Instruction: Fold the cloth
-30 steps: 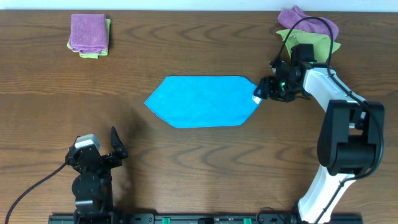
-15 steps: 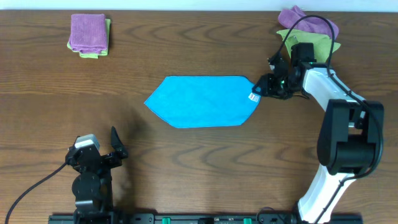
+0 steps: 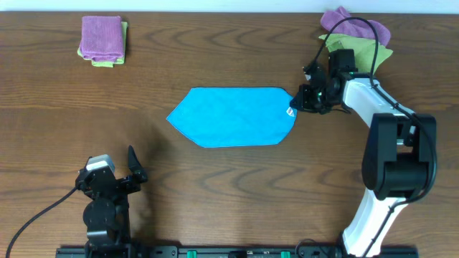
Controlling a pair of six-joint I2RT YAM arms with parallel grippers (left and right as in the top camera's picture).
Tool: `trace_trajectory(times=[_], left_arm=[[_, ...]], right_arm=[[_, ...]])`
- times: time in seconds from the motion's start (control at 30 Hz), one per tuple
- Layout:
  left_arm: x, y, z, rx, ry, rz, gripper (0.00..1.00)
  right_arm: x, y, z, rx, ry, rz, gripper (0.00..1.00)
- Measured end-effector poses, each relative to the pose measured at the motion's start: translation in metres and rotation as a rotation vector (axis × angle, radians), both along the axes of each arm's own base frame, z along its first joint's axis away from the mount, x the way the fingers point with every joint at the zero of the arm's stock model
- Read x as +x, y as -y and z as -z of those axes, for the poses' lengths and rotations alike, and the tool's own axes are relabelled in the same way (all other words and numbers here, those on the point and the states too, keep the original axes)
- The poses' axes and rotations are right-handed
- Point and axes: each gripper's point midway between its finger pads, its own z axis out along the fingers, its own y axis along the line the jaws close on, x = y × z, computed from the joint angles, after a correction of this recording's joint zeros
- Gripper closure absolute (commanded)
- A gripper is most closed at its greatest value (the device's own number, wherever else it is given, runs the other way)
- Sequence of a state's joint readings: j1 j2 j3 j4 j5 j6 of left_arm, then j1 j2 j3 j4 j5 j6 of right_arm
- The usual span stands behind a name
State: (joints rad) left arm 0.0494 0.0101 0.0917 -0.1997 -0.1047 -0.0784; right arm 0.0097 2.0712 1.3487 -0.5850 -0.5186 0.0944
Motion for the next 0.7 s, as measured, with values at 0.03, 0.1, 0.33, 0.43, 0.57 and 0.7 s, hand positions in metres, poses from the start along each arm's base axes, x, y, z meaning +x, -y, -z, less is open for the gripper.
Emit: trace_trajectory(times=[0.03, 0.1, 0.33, 0.43, 0.57, 0.7], left_arm=[[0.000, 0.000, 0.000, 0.000, 0.000, 0.000, 0.04], [0.000, 0.000, 0.000, 0.000, 0.000, 0.000, 0.05], [0.000, 0.000, 0.000, 0.000, 0.000, 0.000, 0.04], [0.000, 0.000, 0.000, 0.000, 0.000, 0.000, 0.04], [0.000, 0.000, 0.000, 0.000, 0.000, 0.000, 0.05], [0.000, 0.000, 0.000, 0.000, 0.000, 0.000, 0.05]], right_arm=[[-0.001, 0.000, 0.001, -0.003, -0.004, 0.002, 0.64], [0.000, 0.002, 0.001, -0.010, -0.005, 0.006, 0.59], [-0.005, 0.002, 0.004, -0.026, -0.025, 0.006, 0.49], [-0.005, 0.000, 0.004, -0.046, -0.024, 0.000, 0.50], [-0.008, 0.001, 0.007, -0.100, -0.037, -0.006, 0.53], [-0.014, 0.005, 0.008, -0.139, -0.065, -0.006, 0.53]])
